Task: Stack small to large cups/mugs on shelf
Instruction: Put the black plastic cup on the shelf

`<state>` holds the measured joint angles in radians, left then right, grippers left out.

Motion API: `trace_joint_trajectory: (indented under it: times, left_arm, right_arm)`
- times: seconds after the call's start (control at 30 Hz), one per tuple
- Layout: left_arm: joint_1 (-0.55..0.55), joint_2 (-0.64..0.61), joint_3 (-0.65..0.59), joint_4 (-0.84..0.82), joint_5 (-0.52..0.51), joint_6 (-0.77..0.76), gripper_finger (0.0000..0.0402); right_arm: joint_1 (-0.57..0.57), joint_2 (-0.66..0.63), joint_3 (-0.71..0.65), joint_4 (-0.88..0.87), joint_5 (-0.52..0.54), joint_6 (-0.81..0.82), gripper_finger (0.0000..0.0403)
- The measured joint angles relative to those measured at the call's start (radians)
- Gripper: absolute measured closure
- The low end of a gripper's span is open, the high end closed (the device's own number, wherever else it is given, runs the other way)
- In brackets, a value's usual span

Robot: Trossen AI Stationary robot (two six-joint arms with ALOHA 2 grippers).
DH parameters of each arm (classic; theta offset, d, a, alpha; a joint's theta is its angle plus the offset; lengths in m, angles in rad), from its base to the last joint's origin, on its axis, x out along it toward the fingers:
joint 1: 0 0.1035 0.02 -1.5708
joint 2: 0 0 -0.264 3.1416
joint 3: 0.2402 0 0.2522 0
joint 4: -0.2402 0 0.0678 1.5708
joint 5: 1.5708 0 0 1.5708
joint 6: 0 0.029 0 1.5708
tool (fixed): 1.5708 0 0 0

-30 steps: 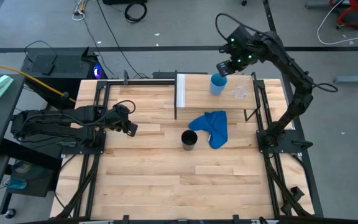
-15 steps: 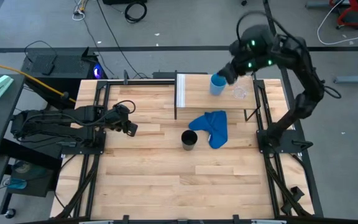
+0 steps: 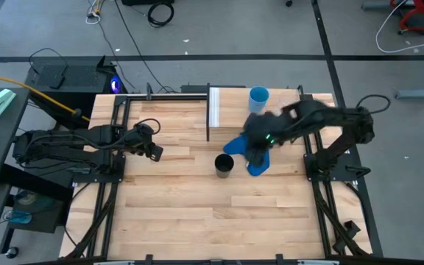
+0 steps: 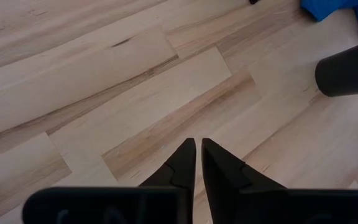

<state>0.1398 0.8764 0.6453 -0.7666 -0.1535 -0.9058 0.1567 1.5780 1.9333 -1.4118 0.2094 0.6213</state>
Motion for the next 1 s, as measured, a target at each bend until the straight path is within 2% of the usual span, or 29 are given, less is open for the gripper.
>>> trace_joint_trajectory:
  times: [0.13,0.33,0.63,1.0]
  left_arm:
    - [0.0,0.0,0.0,0.0,0.0,0.0,0.0361]
    - [0.0,0.0,0.0,0.0,0.0,0.0,0.0366]
    - [0.0,0.0,0.0,0.008,0.0,0.0,0.0374]
    - [0.0,0.0,0.0,0.01,0.0,0.0,0.0361]
  right_arm:
    - [-0.01,0.0,-0.15,0.114,-0.009,0.01,0.03]
    - [-0.079,0.029,-0.28,0.259,-0.111,0.067,0.03]
    - [-0.108,0.119,-0.308,0.309,-0.135,0.042,0.03]
    - [-0.14,0.231,-0.308,0.305,-0.131,-0.008,0.03]
